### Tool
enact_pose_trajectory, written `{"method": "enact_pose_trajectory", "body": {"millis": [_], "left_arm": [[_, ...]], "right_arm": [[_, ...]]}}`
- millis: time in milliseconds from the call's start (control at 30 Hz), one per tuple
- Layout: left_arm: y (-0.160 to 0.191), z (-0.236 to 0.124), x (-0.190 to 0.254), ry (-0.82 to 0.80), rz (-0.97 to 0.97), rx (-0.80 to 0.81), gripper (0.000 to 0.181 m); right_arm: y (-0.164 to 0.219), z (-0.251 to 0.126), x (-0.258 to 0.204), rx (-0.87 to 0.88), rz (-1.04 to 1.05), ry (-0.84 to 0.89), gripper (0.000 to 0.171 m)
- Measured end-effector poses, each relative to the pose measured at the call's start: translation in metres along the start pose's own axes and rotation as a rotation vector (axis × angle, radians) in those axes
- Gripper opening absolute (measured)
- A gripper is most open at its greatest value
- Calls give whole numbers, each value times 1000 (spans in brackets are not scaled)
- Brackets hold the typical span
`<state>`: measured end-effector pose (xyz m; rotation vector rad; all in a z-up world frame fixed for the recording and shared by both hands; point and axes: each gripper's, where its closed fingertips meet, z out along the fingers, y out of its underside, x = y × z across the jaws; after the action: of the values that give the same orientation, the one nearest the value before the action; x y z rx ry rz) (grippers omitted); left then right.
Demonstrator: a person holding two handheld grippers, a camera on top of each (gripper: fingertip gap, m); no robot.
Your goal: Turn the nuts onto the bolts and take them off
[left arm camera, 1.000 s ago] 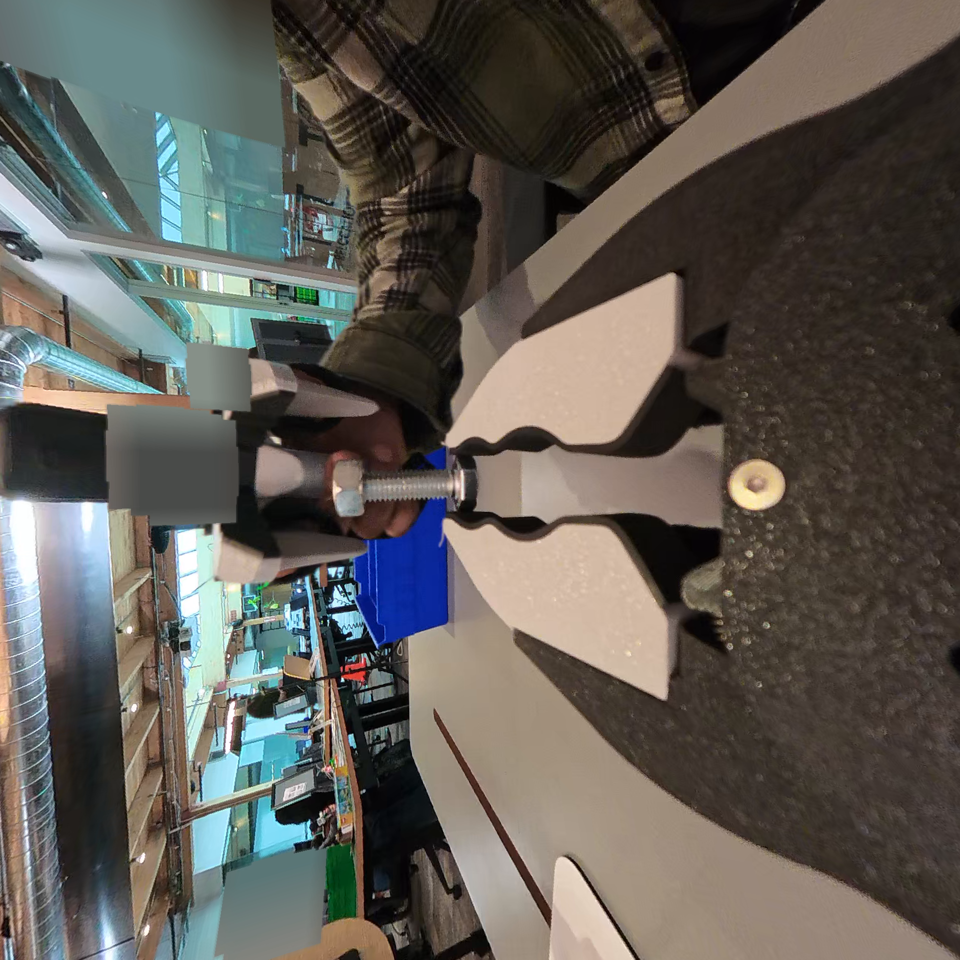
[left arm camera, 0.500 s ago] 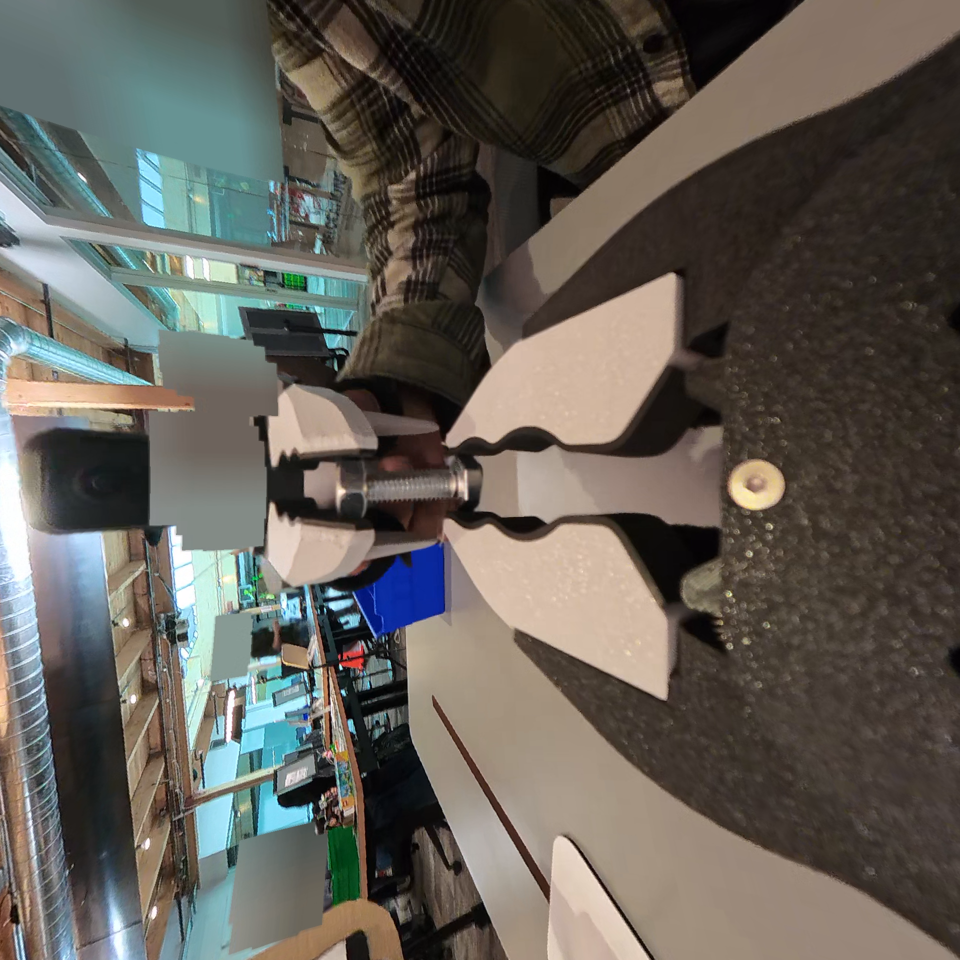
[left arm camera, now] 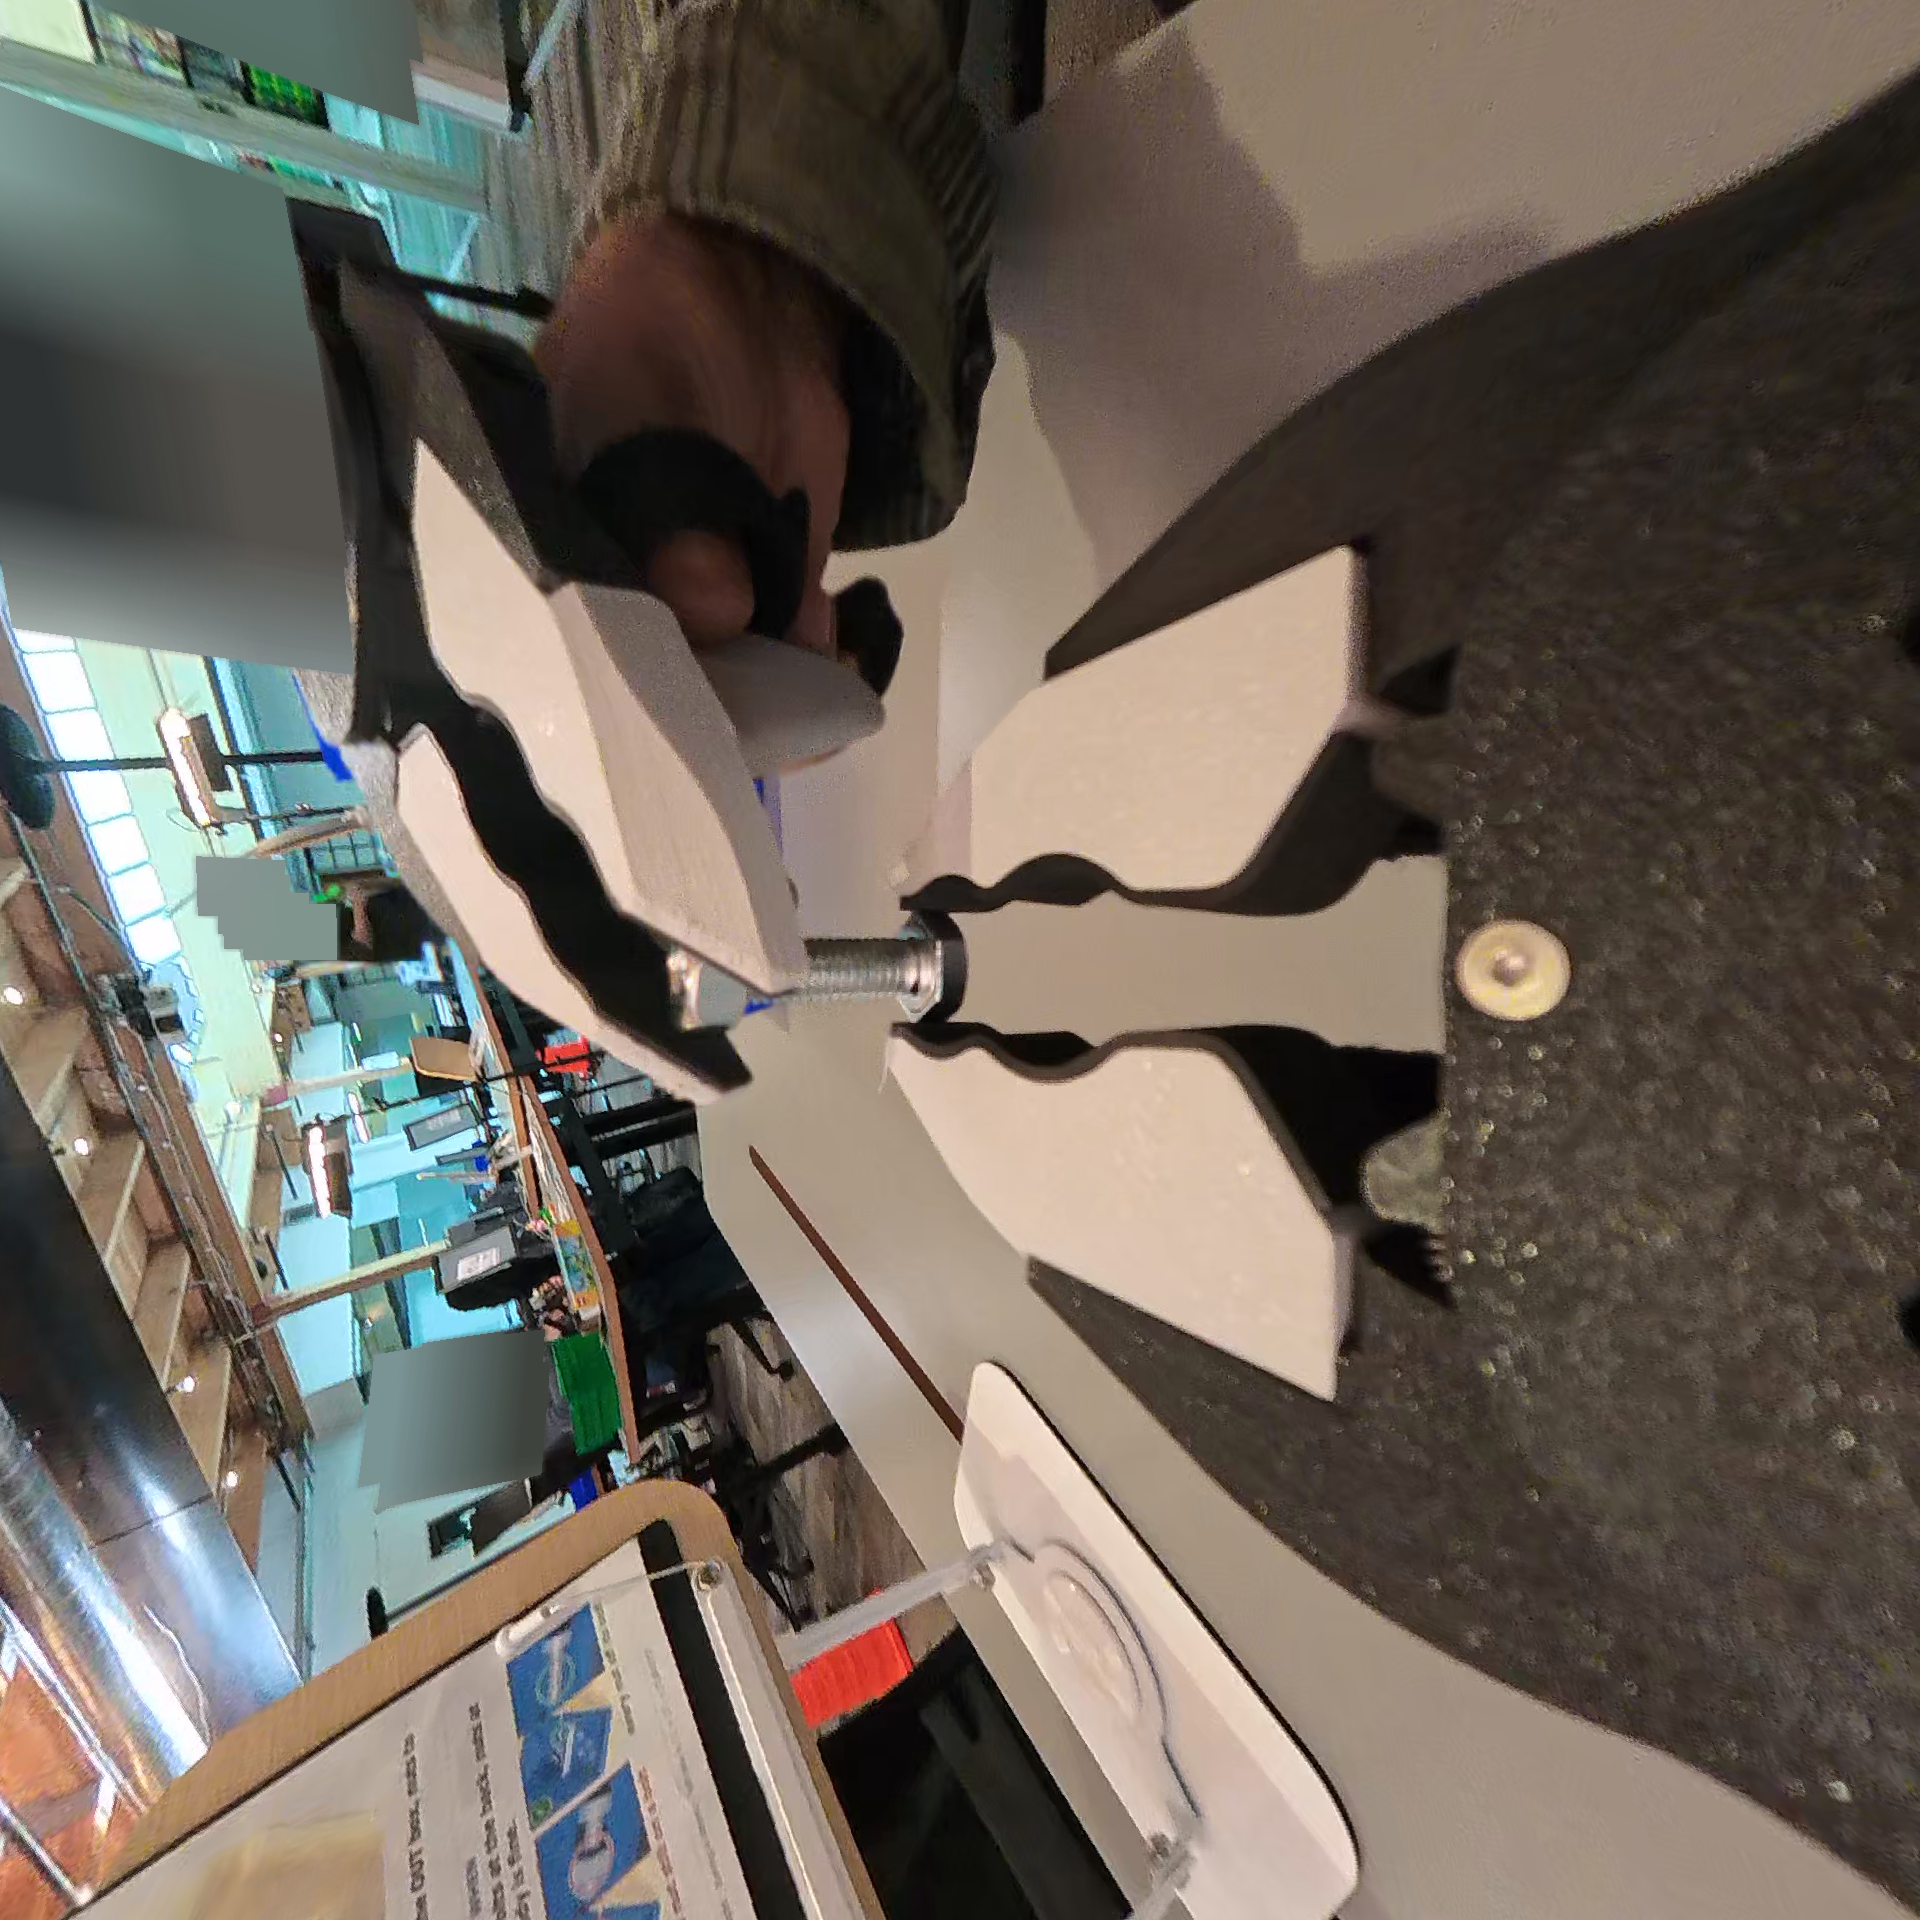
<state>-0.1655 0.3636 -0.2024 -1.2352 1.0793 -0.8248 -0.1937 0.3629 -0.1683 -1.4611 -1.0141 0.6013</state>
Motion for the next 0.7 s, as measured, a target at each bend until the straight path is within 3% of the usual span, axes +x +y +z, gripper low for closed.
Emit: {"method": "enact_pose_trajectory", "body": {"millis": [167, 267, 400, 533, 700], "left_arm": [[6, 2, -3, -41, 11, -41, 19], [8, 3, -2, -23, -4, -46, 20], [9, 4, 1, 29, -48, -37, 20], [7, 5, 7, 80, -69, -22, 20], [3, 5, 13, 156, -127, 24, 20]], "right_arm": [[5, 2, 5, -14, 66, 198, 18], [6, 2, 6, 3, 76, 229, 18], [8, 0, 7, 6, 75, 180, 19], [7, -4, 5, 1, 7, 102, 32], [-6, -13, 3, 61, -61, -72, 38]]}}
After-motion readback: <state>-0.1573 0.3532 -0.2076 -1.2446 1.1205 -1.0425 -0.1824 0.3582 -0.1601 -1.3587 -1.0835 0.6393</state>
